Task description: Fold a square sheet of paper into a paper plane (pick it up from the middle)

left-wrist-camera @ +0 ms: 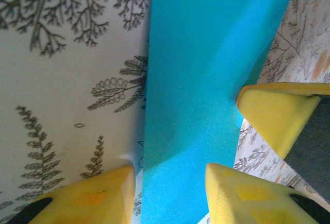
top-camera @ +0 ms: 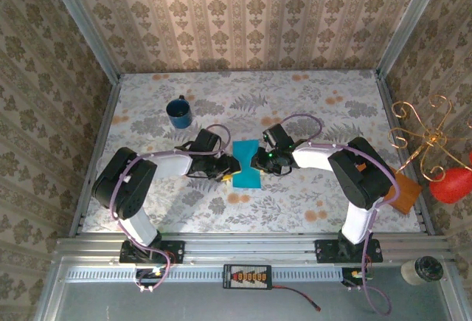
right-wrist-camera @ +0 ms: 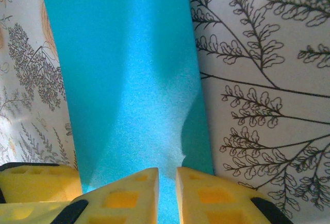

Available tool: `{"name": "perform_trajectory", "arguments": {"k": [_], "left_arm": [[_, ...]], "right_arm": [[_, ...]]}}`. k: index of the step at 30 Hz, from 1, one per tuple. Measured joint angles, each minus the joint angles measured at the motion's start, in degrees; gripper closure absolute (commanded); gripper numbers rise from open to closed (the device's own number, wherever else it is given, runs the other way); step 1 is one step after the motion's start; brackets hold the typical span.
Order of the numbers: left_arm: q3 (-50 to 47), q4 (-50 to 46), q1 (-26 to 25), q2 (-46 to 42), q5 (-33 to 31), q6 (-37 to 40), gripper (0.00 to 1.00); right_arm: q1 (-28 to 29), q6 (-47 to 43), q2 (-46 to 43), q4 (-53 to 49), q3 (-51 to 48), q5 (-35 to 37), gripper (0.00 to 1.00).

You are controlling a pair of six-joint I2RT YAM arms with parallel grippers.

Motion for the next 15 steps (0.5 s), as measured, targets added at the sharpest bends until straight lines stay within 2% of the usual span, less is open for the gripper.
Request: {"name": "perform_trajectory", "arguments": {"k": [7,15], "left_arm": [[0.22,1.11,0.17,0.74,1.88,-0.02,0.63],[0.39,1.66,2.71,1.33,3.98,-0.02,0.64]], "right_arm": [[-0.11,0.0,0.11,0.39,0.0,-0.22,0.81],[-0.15,0.02,0.11,0.39,0.0,-0.2,0.81]]}}
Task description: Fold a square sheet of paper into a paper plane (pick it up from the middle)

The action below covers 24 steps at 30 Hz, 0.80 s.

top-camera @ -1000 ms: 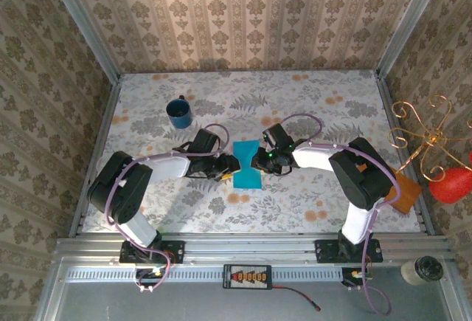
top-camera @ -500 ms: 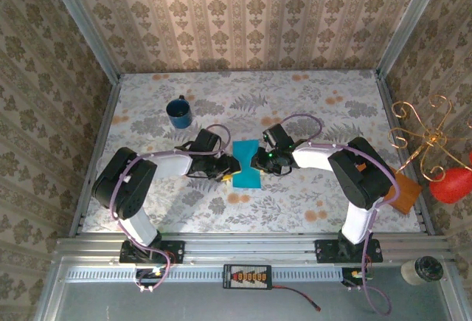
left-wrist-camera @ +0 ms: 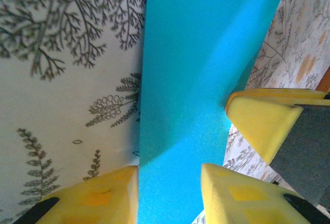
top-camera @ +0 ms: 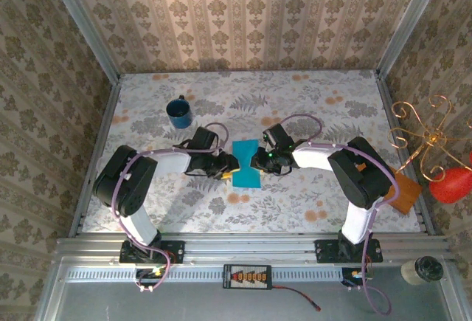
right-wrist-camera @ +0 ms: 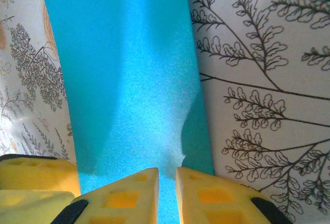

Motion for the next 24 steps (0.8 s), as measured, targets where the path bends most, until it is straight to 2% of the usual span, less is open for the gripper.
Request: {"name": "perform_trajectory", "arguments": {"k": [9,17,24], "left_arm": [[4.28,1.33,1.7,3.19,4.42,0.42,0.7],[4.85,1.29,3.21,4.15,5.38,1.73,0.79],[4.85,0.76,3.3,4.24,5.64,2.29,0.9]], "right_arm": [[0.0,0.13,0.0,0.02,0.0,-0.02,0.81],[0.0,0.13,0.0,0.07,0.0,-0.02,0.79],[0.0,-0.11,0.0,0.85,0.0,-0.48,0.74]]}}
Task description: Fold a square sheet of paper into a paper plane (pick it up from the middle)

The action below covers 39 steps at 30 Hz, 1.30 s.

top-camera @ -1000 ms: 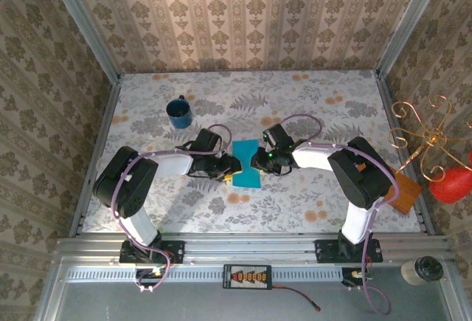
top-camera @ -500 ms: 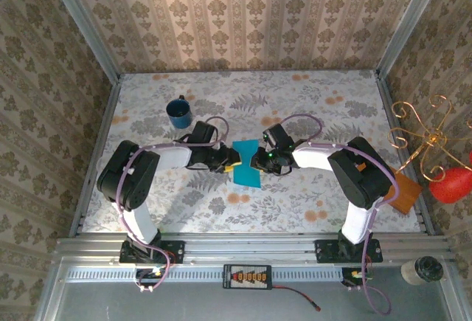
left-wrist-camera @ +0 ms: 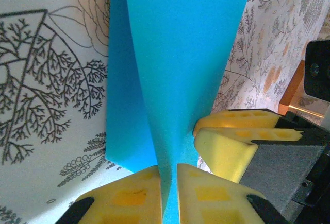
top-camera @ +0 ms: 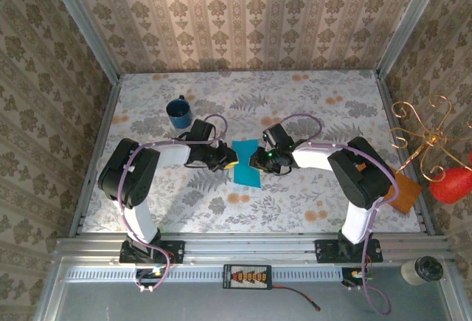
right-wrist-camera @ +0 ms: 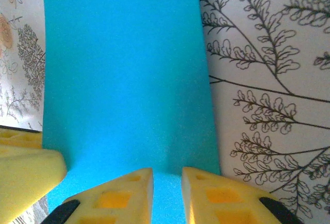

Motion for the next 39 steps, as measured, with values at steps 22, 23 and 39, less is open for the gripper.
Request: {"name": "perform_trajectory", "arguments": {"k": [22,23,39], "left_arm": [[-0.98,-1.18,0.0,-1.79,-2.25,-1.31,0.99],[-0.98,-1.25,0.0,-1.79,-2.25,-1.36,0.99],[-0.92,-2.27,0.0,-1.79,-3.87,-1.51,0.98]], "right_arm": [[1.4,-29.55,-21.51,-0.04,-2.86,11.26,0.14],[2.51,-31.78,-22.03,0.28,-3.85,12.96,0.12],[21.35,-52.68,-21.35,-0.35,-8.96,27.1,0.15]]}}
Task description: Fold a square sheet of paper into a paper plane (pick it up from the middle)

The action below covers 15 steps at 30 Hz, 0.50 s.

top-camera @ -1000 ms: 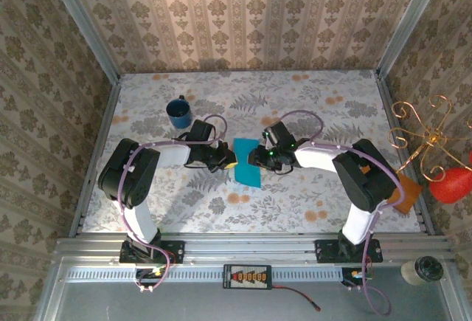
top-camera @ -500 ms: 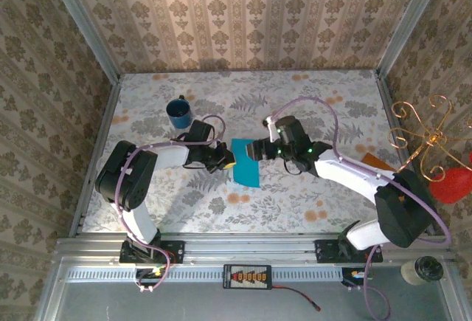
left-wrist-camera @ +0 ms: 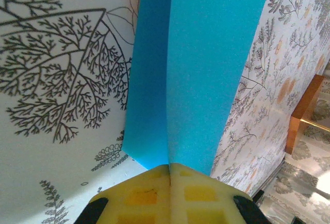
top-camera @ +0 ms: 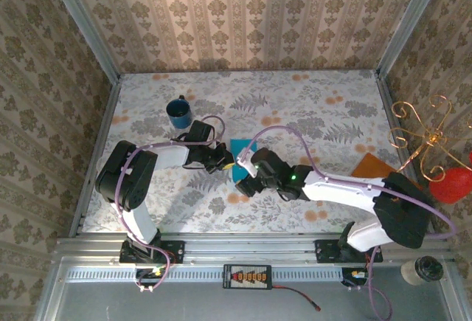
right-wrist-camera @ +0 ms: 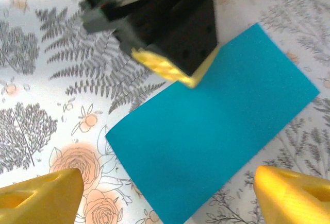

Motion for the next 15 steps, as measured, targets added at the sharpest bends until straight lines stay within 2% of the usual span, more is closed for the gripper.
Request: {"name": "perform_trajectory", "arguments": {"k": [6,9,15], "left_arm": [[0.04,-0.46,0.0,0.0,0.0,-0.26,0.98],[0.04,-0.44,0.0,0.0,0.0,-0.85,0.98],[0.04,-0.44,0.0,0.0,0.15,-1.29,0.98]], "right_arm": [[2.84,-1.84,5.84,1.51,-0.04,3.21,0.21],[3.72,-2.34,8.55,3.41,-0.07,5.51,0.3],[4.13,-2.86,10.45,10.64,-3.34,9.49,0.37]]}}
